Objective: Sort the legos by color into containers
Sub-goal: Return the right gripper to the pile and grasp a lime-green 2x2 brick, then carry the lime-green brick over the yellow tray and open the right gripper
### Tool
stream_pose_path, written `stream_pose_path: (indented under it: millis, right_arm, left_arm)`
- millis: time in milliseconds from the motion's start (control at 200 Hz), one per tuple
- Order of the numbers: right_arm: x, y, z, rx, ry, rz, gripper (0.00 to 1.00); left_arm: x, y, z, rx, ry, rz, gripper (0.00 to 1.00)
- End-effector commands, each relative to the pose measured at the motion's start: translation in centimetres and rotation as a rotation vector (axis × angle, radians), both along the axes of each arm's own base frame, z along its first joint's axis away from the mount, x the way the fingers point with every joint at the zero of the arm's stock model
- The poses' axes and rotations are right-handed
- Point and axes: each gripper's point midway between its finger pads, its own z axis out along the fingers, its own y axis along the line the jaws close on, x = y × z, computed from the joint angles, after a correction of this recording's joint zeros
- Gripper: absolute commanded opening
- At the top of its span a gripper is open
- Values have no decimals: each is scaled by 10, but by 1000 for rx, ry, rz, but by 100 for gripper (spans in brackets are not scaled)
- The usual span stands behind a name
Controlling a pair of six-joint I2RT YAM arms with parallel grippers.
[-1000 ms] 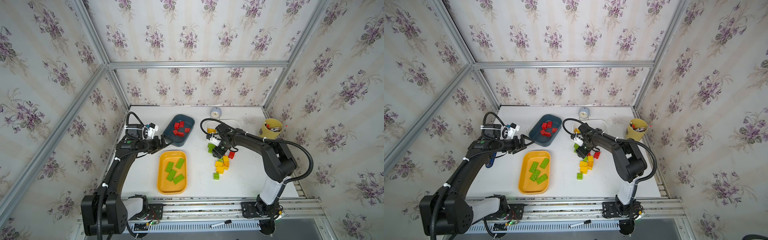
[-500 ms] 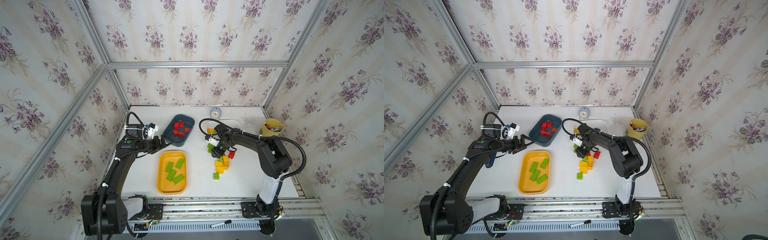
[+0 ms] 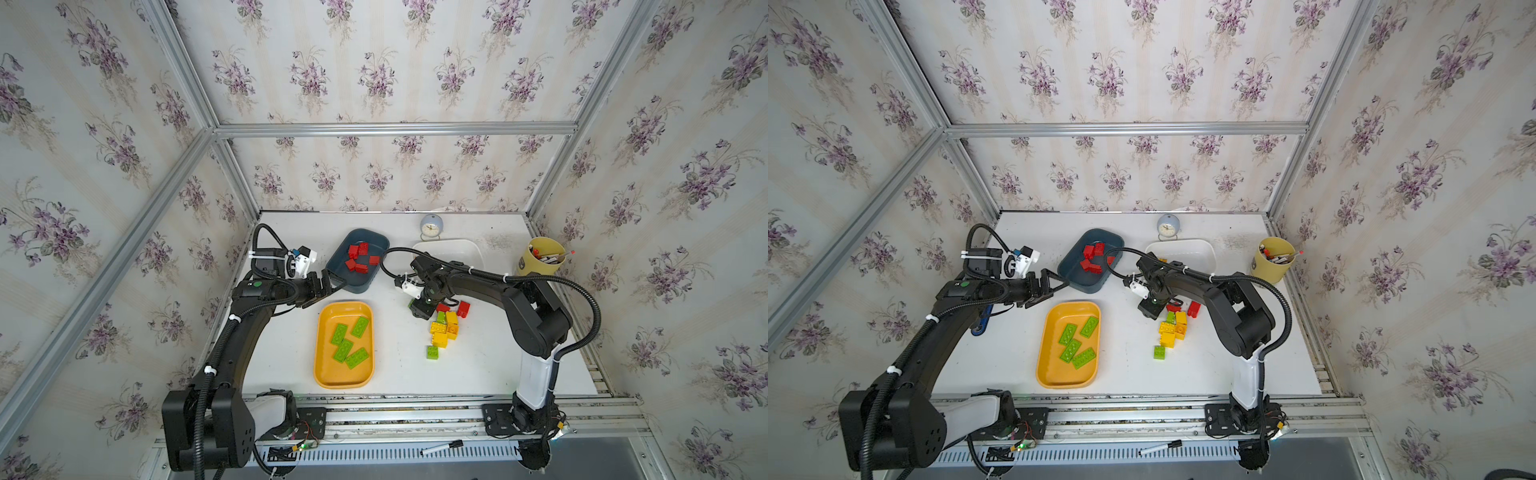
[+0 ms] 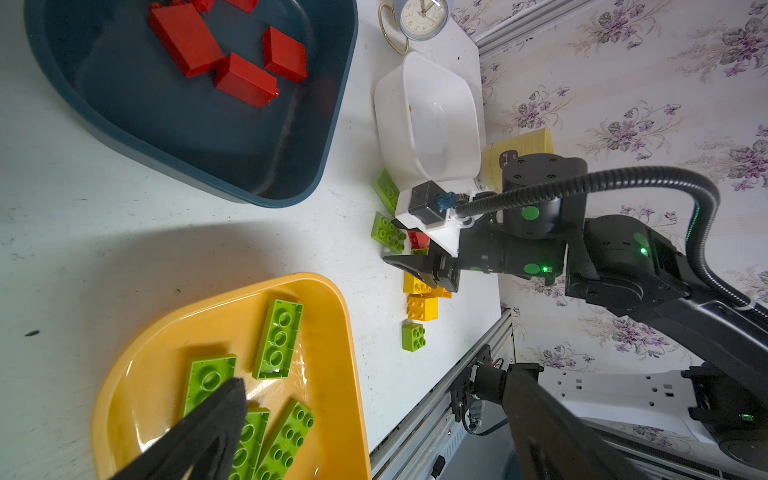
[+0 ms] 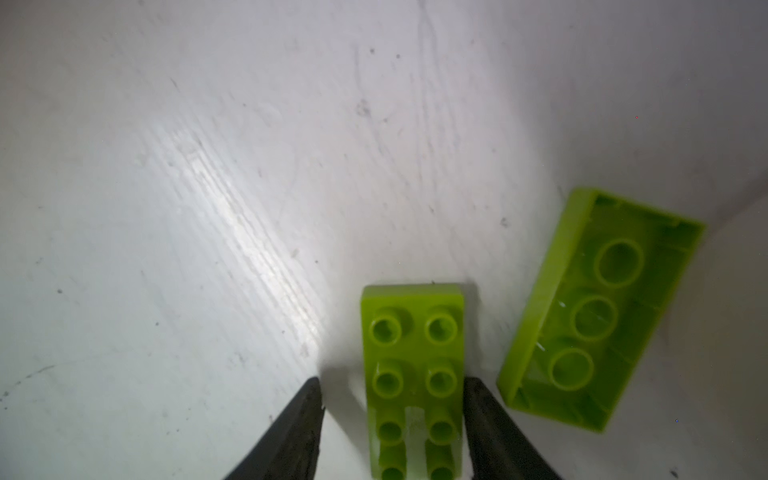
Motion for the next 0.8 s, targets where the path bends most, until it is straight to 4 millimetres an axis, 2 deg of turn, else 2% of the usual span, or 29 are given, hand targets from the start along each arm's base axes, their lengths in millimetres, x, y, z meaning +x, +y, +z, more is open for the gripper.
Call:
stream_pose_path:
  millis: [0, 160, 340, 480, 615, 795]
  right_arm:
    - [4, -3, -1, -44, -16, -30, 52]
    - [5, -1, -5, -78, -30, -16, 41]
    - [5, 7, -7, -93, -40, 6, 36]
    - [3, 9, 3, -88, -46, 13, 29]
    - [0, 21, 37, 9, -59, 6, 27]
    - [-26, 64, 98, 293, -25, 50, 26]
  left_arm:
    - [1, 0, 3, 3, -23, -12, 99]
    - [1, 0, 5, 3, -28, -12, 99]
    - [0, 0, 4, 3, -28, -12, 99]
    - [-1, 0, 5, 5, -34, -12, 99]
    - [-1, 0, 4, 5, -29, -13, 99]
    - [3, 0, 7, 7, -38, -14, 99]
